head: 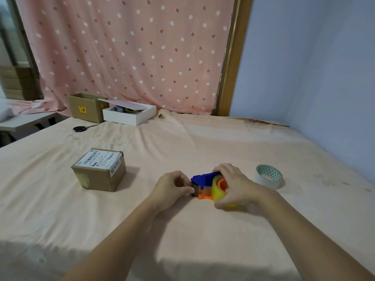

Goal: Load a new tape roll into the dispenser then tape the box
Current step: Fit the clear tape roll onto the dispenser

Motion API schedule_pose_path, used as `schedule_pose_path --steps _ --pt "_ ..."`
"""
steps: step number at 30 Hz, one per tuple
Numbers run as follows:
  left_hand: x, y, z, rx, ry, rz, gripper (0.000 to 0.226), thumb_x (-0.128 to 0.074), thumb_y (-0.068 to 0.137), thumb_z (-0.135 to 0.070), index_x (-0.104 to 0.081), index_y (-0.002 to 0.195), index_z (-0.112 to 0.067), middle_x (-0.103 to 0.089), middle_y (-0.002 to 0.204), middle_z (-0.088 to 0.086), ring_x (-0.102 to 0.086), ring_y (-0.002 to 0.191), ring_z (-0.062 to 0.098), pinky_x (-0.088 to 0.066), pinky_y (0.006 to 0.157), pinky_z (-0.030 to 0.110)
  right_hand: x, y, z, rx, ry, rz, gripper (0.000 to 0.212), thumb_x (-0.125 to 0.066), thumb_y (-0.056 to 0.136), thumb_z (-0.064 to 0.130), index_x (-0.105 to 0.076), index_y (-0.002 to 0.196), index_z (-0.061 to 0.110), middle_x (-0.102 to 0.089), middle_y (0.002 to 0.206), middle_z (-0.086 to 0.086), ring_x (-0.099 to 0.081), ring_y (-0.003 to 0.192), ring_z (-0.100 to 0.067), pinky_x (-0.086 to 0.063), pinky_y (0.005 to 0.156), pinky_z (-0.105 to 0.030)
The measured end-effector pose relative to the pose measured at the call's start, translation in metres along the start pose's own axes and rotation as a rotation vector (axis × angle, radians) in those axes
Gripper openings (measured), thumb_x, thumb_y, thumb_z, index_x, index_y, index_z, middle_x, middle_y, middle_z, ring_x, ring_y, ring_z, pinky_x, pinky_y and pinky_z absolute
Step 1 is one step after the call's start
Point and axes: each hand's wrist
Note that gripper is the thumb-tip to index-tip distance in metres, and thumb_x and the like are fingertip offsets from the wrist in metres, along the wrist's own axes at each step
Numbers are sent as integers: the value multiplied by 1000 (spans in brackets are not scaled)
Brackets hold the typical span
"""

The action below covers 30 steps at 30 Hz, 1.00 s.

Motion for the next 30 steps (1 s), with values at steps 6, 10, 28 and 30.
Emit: schedule_pose_path --steps 6,10,28,30 --pt "-3 -4 0 5 -29 -37 15 -85 75 -10 -74 82 -17 -79 81 1 -74 75 13 -57 72 25 -5 -4 -2 -16 66 -31 88 -75 61 48 -31 137 47 -38 126 20 -34 120 -9 -47 97 -34" --pt "-9 -8 -1 57 -59 -145 9 -86 73 -16 -79 71 -21 -78 72 -3 -70 66 8 -55 64 23 -6 -4 -1 -35 51 -19 98 -71 63 52 -23 148 52 -35 126 19 -30 122 -8 -47 100 -35" --pt "15 11 -6 106 -123 115 17 -78 84 -5 -67 71 -9 -76 81 10 -65 64 20 -54 63 29 15 -17 -13 -62 36 136 104 -77 61 49 -23 150 47 -36 130 16 -31 126 -10 -42 107 -37" --pt "13 17 -9 125 -72 95 16 -80 83 -8 -69 72 -10 -68 65 9 -59 55 18 -50 55 26 19 -14 -16 -81 16 130 105 -77 63 46 -22 152 45 -35 132 15 -31 127 -11 -42 107 -36"
Point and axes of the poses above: each hand's wrist, its own y-axis towards the middle knuckle, its own x-axis out of the back of the hand, z = x × y
